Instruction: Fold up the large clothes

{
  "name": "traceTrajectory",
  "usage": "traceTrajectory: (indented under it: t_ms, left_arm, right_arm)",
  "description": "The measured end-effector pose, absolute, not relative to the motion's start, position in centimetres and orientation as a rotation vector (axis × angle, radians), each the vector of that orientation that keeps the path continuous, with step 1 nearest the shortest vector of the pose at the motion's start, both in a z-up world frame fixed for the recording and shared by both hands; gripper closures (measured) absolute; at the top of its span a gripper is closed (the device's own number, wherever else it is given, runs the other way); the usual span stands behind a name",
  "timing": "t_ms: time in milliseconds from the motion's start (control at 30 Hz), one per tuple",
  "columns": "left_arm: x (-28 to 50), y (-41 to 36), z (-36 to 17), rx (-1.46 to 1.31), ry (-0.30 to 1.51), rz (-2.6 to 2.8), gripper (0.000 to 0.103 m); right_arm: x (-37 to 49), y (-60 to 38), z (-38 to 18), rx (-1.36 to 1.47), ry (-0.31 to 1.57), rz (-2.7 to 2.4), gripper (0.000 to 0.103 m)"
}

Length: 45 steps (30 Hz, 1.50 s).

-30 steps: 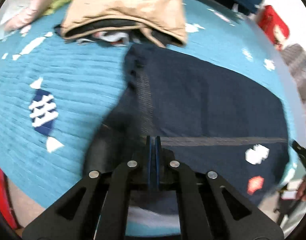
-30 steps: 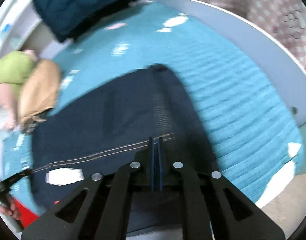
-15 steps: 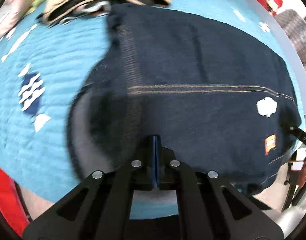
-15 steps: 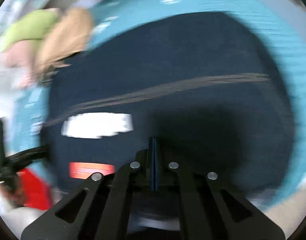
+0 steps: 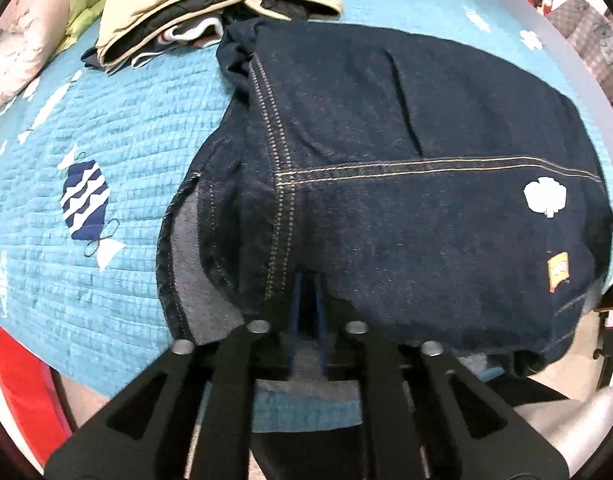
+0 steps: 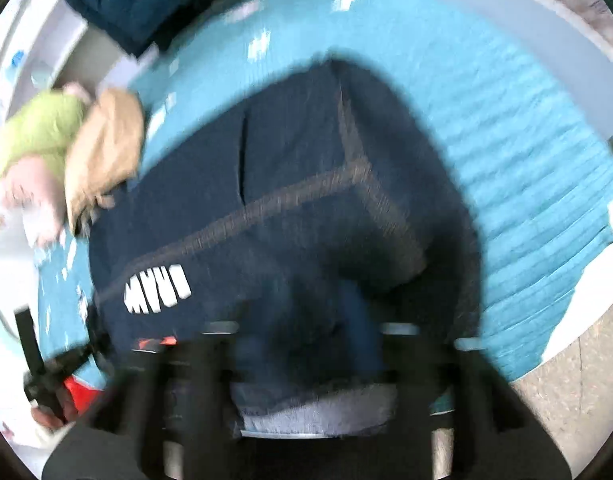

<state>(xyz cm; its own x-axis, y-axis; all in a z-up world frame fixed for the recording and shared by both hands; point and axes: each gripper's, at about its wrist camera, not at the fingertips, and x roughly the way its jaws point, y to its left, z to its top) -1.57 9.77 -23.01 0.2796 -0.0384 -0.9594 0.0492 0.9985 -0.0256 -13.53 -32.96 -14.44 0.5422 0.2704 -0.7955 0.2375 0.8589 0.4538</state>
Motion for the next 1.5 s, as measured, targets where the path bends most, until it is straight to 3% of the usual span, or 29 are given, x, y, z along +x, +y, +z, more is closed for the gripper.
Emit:
traceTrajectory:
  t_ms: [33,233,433,467,533,733,800,1000,1100,1167,1233,1300,1367,1500]
  left_arm:
    - [-1.8,9.6,-22.8,0.006,1.278,-0.067,0.077]
    - [-2.5,9.4,-21.1,0.034,1.225,-0.085,0.055]
    - [-1.5,9.2,-20.3,0.036,1.207,-0.093,0.054]
    - [-1.4,9.3,-20.3,0.033,1.208,-0.092,0.054]
    - [-0.8,9.6,-20.7,0.020,1.213,-0.092,0.054]
    - [-0.4,9.4,-20.9,0.006,1.223,-0.099,0.054]
    - [-0.2,9.2,-20.8,0.004,1.217,-0.112,0.054]
    - [1.4,7.8,-20.4,-0.024,1.207,-0.136,0.054]
    - [2.9,6.9,-19.7,-0.063,1.206,-0.152,0.054]
    - [4.5,5.9,-19.1,-0.094,1.203,-0.162,0.059]
    - [6.4,4.5,-18.1,-0.104,1.174,-0.189,0.073]
    - [8.9,2.6,-16.9,-0.090,1.140,-0.226,0.080]
    - [11.1,1.2,-16.3,-0.076,1.145,-0.244,0.096]
    - [16.8,-1.6,-15.8,-0.092,1.149,-0.258,0.099]
  right_arm:
    - [-13.3,-33.1,-14.0,0.564,0.988,-0.003,0.016]
    - [-12.0,-37.6,-15.9,0.635,1.023,-0.123,0.012]
    - [-11.6,-37.7,-18.5,0.742,1.035,-0.062,0.013]
    - [-11.8,-37.7,-18.5,0.770,1.027,-0.042,0.015]
    - [-12.0,-37.6,-19.4,0.944,1.016,0.062,0.052]
    - [-12.6,-38.9,-21.0,1.144,0.994,0.121,0.057]
    - [-12.0,-38.4,-21.2,1.047,1.048,0.079,0.059]
    - [-11.1,-36.5,-19.2,0.850,1.055,-0.013,0.085]
    - [-10.6,-34.3,-17.5,0.741,1.039,-0.053,0.086]
    - [-10.6,-33.8,-16.1,0.765,0.996,-0.012,0.086]
    - [-9.9,-33.3,-15.3,0.776,0.967,0.014,0.087]
    - [-9.6,-32.6,-14.4,0.748,0.955,0.025,0.087]
    - [-9.2,-31.5,-13.8,0.703,0.947,0.037,0.087]
    - [-9.3,-31.0,-13.7,0.709,0.938,0.029,0.087]
